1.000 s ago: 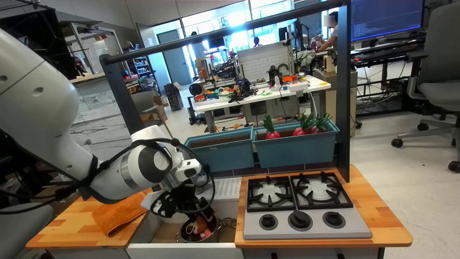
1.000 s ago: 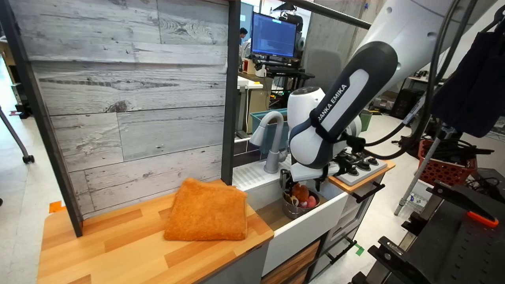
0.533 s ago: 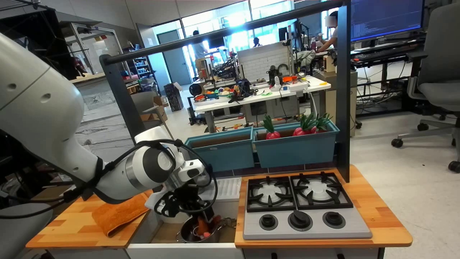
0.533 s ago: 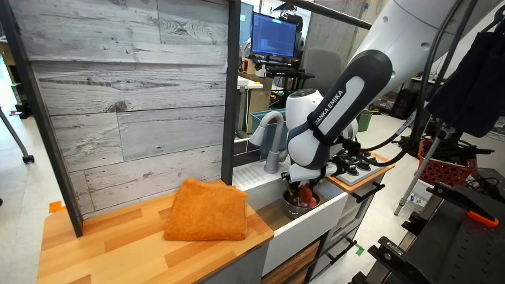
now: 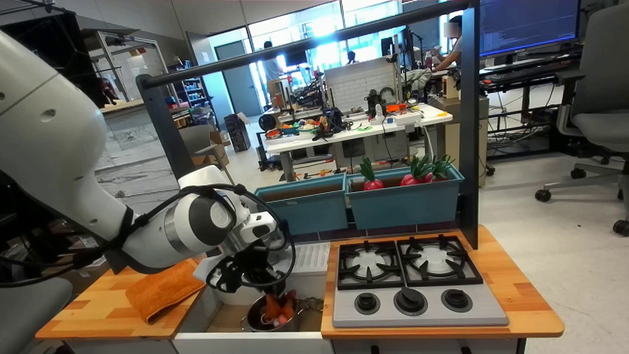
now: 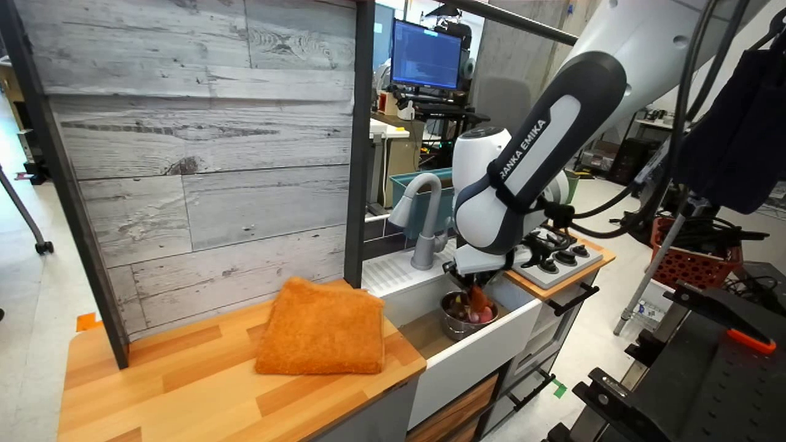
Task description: Use the towel to wipe the table, then put the dolls on the stove
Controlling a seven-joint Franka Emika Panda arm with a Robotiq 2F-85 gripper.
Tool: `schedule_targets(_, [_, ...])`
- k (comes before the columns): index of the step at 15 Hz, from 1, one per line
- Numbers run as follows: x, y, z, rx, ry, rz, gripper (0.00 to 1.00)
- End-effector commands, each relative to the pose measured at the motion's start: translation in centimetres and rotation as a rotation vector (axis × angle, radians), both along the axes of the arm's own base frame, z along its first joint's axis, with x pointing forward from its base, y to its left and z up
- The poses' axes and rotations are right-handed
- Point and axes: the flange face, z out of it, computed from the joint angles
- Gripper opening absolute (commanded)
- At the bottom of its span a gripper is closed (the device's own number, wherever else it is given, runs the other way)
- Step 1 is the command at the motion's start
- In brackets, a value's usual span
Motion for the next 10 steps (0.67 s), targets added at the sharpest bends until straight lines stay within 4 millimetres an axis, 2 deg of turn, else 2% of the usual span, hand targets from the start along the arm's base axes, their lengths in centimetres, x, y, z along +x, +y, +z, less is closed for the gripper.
schedule_targets(1, [-2.2, -1.7, 5.5, 0.087, -0.063, -0.021, 0.02])
schedule_targets(3, [-3.2, -3.4, 8.2, 0.116, -0.138, -0.094, 0.03])
schedule_targets(5, [-4.6, -6.3, 11.0, 0.127, -0.210, -0.206, 0.03])
schedule_targets(10, [-4.7, -14.3, 14.3, 0.161, -0.319, -0.483, 0.03])
